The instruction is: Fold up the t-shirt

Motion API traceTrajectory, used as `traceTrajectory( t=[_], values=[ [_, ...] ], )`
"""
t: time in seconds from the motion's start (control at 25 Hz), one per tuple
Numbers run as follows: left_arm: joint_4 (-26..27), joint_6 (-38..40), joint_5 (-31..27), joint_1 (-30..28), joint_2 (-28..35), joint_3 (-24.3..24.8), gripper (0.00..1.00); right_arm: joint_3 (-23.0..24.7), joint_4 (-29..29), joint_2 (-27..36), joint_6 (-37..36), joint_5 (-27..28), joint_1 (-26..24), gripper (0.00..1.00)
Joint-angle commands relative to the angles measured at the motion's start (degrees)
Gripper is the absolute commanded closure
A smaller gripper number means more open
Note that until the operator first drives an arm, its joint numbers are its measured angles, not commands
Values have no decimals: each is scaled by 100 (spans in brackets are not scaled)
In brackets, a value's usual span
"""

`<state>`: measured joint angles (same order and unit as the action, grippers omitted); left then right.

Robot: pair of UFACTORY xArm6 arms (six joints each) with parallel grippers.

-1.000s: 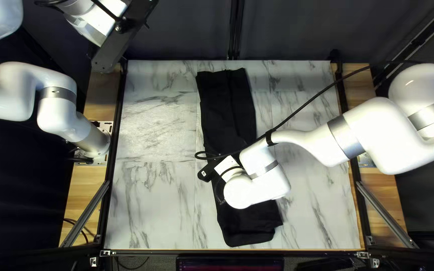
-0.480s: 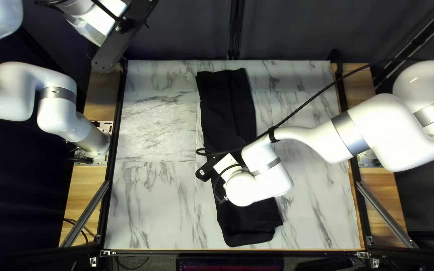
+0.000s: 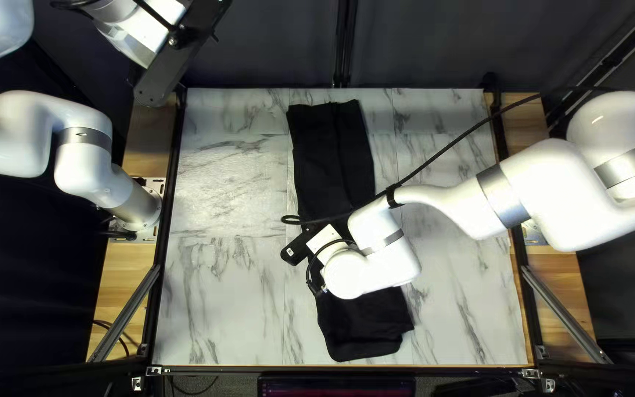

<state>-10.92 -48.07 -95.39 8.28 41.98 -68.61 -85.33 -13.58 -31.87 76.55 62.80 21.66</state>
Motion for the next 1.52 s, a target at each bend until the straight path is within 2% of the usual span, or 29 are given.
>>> traceTrajectory(
  t=[0.04, 0.16, 0.4, 0.8, 0.96, 1.0, 1.04, 1.24, 1.28, 1.36, 1.52],
  values=[
    [0, 0, 0, 0, 0, 0, 0, 94, -42, 170, 126, 87, 129, 0],
    [0, 0, 0, 0, 0, 0, 0, 135, -75, 246, 253, 119, 317, 0],
    [0, 0, 0, 0, 0, 0, 0, -184, -126, -30, 182, 208, 728, 0],
    [0, 0, 0, 0, 0, 0, 0, -384, -69, -374, -242, 247, 713, 1],
    [0, 0, 0, 0, 0, 0, 0, -417, 2, -428, -381, 312, 667, 18],
    [0, 0, 0, 0, 0, 0, 0, -384, 28, -415, -405, 305, 661, 19],
    [0, 0, 0, 0, 0, 0, 0, -366, 48, -407, -420, 302, 660, 27],
    [0, 0, 0, 0, 0, 0, 0, -429, 122, -427, -480, 373, 665, 50],
    [0, 0, 0, 0, 0, 0, 0, -443, 136, -424, -492, 399, 663, 62],
    [0, 0, 0, 0, 0, 0, 0, -456, 150, -422, -509, 425, 651, 74],
    [0, 0, 0, 0, 0, 0, 0, -527, 168, -475, -550, 444, 629, 84]
  ],
)
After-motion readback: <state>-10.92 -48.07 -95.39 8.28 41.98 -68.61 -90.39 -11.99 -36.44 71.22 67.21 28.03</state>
